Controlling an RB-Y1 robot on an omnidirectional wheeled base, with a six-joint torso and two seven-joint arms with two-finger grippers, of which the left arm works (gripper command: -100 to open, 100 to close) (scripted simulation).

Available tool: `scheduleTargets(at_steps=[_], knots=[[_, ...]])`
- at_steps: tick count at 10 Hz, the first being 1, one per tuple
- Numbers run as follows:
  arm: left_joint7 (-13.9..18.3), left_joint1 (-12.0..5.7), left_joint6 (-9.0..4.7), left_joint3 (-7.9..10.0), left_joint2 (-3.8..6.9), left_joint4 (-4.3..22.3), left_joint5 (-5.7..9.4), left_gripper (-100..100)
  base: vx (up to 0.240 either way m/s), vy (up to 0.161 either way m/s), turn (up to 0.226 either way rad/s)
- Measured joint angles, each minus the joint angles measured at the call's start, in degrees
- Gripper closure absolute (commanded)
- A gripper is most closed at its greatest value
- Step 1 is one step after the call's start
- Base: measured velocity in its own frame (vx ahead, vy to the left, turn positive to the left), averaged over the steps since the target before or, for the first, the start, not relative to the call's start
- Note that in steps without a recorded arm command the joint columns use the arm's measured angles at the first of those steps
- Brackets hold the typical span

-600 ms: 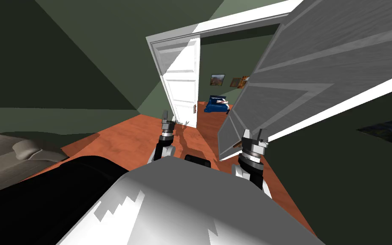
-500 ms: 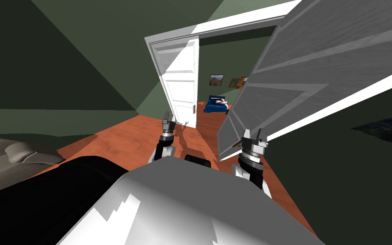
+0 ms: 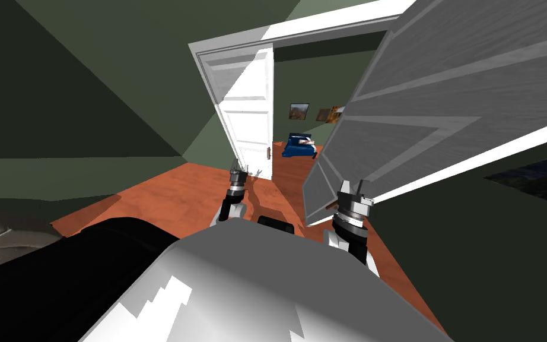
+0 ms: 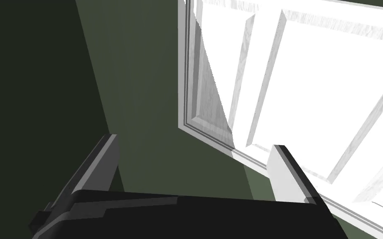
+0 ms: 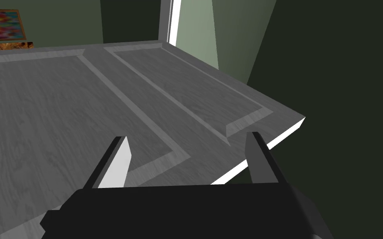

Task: Pull the door open

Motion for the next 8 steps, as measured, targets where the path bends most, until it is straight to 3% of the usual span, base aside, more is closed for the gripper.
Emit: scheduleTargets(at_steps=[3,5,8], knots=[[3.68,-1.35,-1.61,-0.23,0.90,4.57,2.36,-100,0.114,0.041,-0.101],[5.63,-2.75,-1.68,-0.05,1.34,6.89,3.74,-100,0.086,0.043,-0.078],[8.82,-4.18,-2.96,-0.10,2.05,10.98,5.87,-100,0.091,0.048,-0.095]])
